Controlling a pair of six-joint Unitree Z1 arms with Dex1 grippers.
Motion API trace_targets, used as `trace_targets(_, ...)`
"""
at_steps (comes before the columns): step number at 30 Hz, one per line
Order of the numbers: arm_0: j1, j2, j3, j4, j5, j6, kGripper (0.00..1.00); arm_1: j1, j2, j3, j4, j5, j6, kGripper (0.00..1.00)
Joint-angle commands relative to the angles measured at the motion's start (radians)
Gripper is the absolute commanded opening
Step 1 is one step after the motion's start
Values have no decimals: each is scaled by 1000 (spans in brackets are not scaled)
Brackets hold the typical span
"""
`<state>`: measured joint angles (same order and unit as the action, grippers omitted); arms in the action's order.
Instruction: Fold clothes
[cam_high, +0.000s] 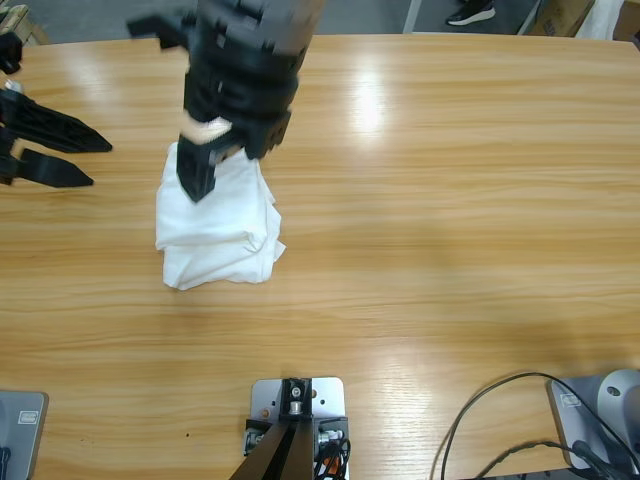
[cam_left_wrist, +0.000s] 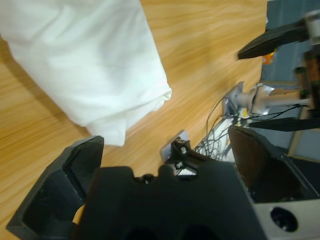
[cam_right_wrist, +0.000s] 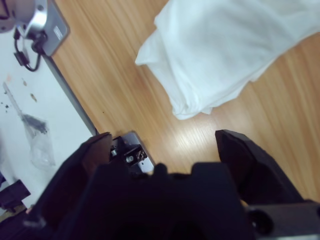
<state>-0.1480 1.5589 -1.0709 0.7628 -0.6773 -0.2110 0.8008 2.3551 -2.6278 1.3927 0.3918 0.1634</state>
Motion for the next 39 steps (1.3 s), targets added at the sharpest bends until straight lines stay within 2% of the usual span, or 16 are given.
trace_targets(1, 152, 164, 216, -258, -36, -82, 968, -20, -121, -77, 220, -6, -27, 844)
trace_targets(8, 169, 300, 254, -357, -29, -95, 968, -20, -153, -11, 219, -24, -38, 844)
trace_targets(19, 11, 478, 251, -507, -22, -167, 968, -20, -186, 37, 218, -34, -49, 844)
trace_targets(24, -3, 496, 235, -536, -11, -188, 968, -20, -219, 100, 218, -47, -61, 844)
trace_targets(28, -17, 444, 246, -536, 32, -197, 966, -20, -223, 128, 216, -53, -64, 843)
trace_targets(29, -18, 416, 252, -537, 42, -195, 811, -20, -224, 129, 216, -56, -64, 833)
trace_targets(30, -18, 391, 253, -537, 49, -195, 387, -20, -227, 129, 216, -65, -64, 751)
trace_targets(31, -18, 369, 252, -537, 58, -199, 91, -20, -228, 129, 216, -71, -64, 686)
trace_targets(32, -18, 352, 246, -537, 58, -201, 0, -20, -229, 129, 216, -73, -64, 619)
trace_targets(33, -18, 342, 243, -537, 59, -203, 0, -20, -229, 129, 216, -73, -64, 595)
trace_targets(35, -18, 328, 243, -537, 68, -203, 0, -20, -232, 133, 216, -73, -64, 456)
trace_targets(36, -18, 324, 244, -537, 71, -203, 0, -20, -235, 136, 216, -73, -64, 288)
trace_targets(37, -18, 323, 244, -537, 71, -203, 0, -20, -239, 140, 216, -73, -64, 176)
trace_targets(39, -18, 317, 243, -537, 71, -199, 0, -20, -244, 144, 216, -75, -64, 7)
